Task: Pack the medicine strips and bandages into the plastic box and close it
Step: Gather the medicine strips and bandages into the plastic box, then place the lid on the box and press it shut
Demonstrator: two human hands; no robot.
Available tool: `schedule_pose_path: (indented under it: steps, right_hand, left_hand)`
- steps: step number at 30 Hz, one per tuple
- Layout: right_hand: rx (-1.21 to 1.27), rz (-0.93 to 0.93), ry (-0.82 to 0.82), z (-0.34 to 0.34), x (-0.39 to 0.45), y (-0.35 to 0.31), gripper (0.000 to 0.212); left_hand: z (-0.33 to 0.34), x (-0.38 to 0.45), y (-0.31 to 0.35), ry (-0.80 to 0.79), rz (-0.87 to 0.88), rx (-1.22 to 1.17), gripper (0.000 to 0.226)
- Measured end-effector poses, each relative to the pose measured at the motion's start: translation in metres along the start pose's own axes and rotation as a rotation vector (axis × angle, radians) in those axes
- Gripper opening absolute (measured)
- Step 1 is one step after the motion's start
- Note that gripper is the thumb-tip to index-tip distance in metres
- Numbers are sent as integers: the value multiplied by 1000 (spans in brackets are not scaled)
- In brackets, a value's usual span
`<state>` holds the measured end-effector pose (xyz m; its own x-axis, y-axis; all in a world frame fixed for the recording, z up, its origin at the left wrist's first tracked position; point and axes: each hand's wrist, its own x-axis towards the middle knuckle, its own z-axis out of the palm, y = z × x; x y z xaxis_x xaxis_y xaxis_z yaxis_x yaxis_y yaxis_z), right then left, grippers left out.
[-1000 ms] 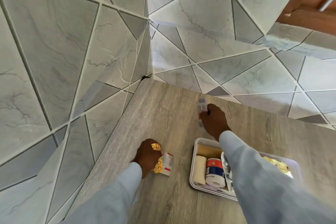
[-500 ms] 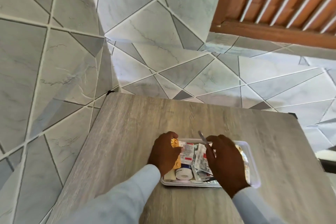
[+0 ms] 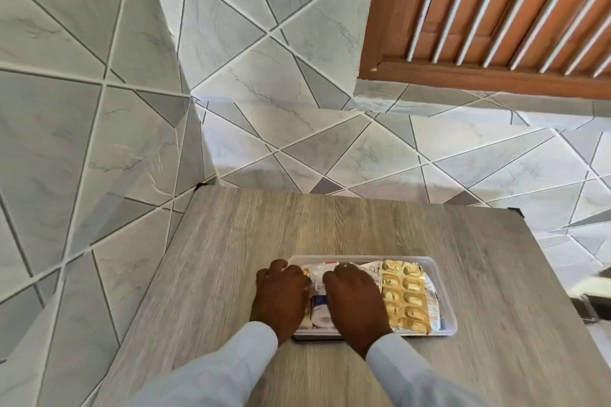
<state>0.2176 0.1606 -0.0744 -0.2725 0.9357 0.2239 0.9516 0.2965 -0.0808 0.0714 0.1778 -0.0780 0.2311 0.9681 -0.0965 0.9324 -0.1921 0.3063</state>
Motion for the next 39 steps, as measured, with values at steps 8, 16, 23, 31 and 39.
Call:
schedule_pose_path:
  steps: [8, 16, 23, 31, 39]
  right_hand:
    - [-43, -179, -30, 26, -33, -12, 22]
    - [30, -73, -81, 7, -38, -6, 16]
    - [211, 565, 110, -18, -74, 49, 18]
    - [632, 1159, -80, -17, -89, 139, 27]
    - [677, 964, -256, 7, -82, 173, 23]
  left_hand:
    - [-4, -20, -9, 43, -86, -89, 34]
    - [0, -27, -12, 34, 11, -100, 31]
    - [1, -29, -21, 94, -99, -339, 37]
    - [10, -21, -15, -53, -580, -897, 35]
    - [71, -15, -27, 60, -963, -1120, 32]
